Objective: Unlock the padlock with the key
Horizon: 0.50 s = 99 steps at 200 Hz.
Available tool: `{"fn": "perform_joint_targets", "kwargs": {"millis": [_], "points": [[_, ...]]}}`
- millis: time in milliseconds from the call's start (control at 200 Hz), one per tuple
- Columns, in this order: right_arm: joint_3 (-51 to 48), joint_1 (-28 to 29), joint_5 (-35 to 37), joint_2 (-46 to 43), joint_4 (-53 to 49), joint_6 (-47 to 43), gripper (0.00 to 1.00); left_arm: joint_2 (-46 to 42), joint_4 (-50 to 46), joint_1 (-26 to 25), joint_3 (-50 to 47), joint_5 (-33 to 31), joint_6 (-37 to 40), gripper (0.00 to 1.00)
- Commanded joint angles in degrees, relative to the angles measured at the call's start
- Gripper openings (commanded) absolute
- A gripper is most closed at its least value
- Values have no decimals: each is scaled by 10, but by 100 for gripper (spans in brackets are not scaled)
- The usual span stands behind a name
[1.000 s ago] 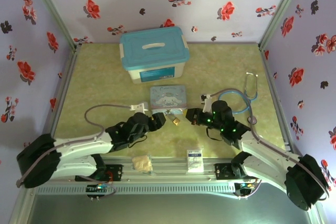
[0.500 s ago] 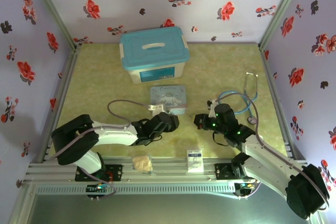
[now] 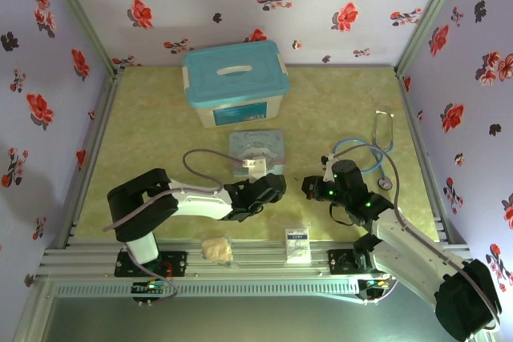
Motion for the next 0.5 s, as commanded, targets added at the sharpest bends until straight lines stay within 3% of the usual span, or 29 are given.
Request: {"fn": "perform_joint_targets", "kwargs": {"millis": [0, 490], "points": [[-5, -6, -12, -9, -8, -15, 0, 26, -43, -2, 13, -30, -4, 59], [-20, -13, -19, -5, 9, -13, 0, -22, -91, -4, -3, -47, -9, 55]]}}
